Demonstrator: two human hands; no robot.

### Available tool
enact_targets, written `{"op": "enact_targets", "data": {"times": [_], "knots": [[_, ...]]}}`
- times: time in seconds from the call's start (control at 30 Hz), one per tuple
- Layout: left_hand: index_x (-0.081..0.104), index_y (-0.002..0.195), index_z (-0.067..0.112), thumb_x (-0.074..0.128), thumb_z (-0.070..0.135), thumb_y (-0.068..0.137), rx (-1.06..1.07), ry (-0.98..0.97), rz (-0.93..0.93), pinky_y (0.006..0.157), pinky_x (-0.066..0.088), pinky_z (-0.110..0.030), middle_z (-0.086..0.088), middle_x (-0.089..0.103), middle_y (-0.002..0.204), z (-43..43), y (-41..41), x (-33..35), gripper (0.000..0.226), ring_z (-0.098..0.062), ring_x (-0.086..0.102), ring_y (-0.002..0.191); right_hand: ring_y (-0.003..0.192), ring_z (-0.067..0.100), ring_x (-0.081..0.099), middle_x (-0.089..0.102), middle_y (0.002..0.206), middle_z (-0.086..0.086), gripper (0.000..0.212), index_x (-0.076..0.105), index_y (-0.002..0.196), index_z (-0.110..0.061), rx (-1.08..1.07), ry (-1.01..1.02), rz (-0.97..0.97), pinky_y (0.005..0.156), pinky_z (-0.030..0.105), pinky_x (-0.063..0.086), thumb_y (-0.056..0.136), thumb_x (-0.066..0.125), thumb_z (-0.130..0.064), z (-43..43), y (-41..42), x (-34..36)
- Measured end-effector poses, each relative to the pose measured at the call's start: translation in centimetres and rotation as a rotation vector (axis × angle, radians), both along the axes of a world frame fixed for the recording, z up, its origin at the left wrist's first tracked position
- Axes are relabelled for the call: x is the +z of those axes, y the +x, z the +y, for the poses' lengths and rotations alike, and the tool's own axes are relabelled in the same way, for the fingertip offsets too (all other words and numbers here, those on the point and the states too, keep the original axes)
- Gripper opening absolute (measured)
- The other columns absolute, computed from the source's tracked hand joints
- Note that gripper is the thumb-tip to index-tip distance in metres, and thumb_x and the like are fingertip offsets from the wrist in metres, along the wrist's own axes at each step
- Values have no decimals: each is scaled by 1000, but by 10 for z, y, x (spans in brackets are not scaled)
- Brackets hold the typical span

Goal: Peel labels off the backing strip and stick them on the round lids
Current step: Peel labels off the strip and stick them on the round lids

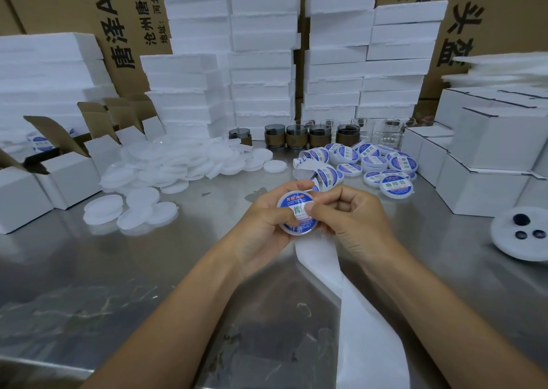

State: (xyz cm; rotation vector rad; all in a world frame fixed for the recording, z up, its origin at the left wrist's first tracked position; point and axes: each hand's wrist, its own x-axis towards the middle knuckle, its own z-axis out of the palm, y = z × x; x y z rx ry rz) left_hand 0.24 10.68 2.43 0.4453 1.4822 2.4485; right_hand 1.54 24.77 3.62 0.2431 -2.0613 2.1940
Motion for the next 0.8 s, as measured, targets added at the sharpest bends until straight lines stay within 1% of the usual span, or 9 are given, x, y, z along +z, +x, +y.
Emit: {"op": "enact_targets", "data": {"times": [0.1,0.27,0.33,0.4,0.43,0.53,0.63,0.67,0.8], "knots": [[65,99,10,42,-21,71,2,-20,5,73,57,-29,-11,71,93,0,0,0,47,-22,66,86,45,3,55,63,53,-1,18,64,64,-13,-18,10,2,47,12,44,73,73,0,0,-1,-1],[65,101,9,56,-17,55,-14,-19,1,74,56,-28,-12,69,96,1,2,2,53,-22,66,89,44,3,51,58,52,1,20,63,63,-12,-82,81,66,50,13,46,72,73,2,-2,-2,-3],[65,103,9,61,-8,62,-12,-6,0,76,56,-28,-13,70,99,1,2,2,45,-23,67,91,46,4,50,56,52,2,19,63,63,-13,-102,118,106,52,14,47,72,73,1,-2,-1,-3],[64,107,8,58,-1,69,-7,15,-5,78,56,-28,-13,70,102,1,2,2,39,-23,68,93,48,5,50,55,53,3,19,63,64,-14,-110,134,139,55,16,48,73,73,0,-2,0,-4],[64,108,8,57,0,71,-6,23,-7,79,56,-28,-13,70,104,2,2,2,38,-23,68,94,49,7,50,55,53,4,20,62,65,-15,-112,147,151,56,18,48,73,73,-1,-2,0,-4],[63,112,8,52,2,76,-15,25,-2,80,56,-28,-13,70,108,2,2,2,38,-23,68,98,53,15,48,53,55,6,22,61,65,-19,-125,179,182,59,30,47,75,72,-4,-2,0,-6],[62,114,8,51,2,77,-13,13,6,87,54,-30,-13,68,114,2,2,2,38,-25,65,104,52,18,50,55,53,2,19,60,66,-21,-168,221,222,57,37,48,79,69,-11,-2,0,-8],[62,114,7,52,3,77,-16,13,7,89,54,-31,-13,67,115,1,2,2,38,-25,65,105,51,17,51,55,52,0,17,59,69,-22,-178,233,233,57,36,48,80,68,-14,-2,-1,-8],[60,118,6,53,3,77,-35,-39,9,89,54,-31,-14,66,116,1,3,3,42,-23,65,102,45,4,47,56,49,-4,18,51,75,-25,-227,323,299,50,21,42,81,67,-18,2,-5,-10]]}}
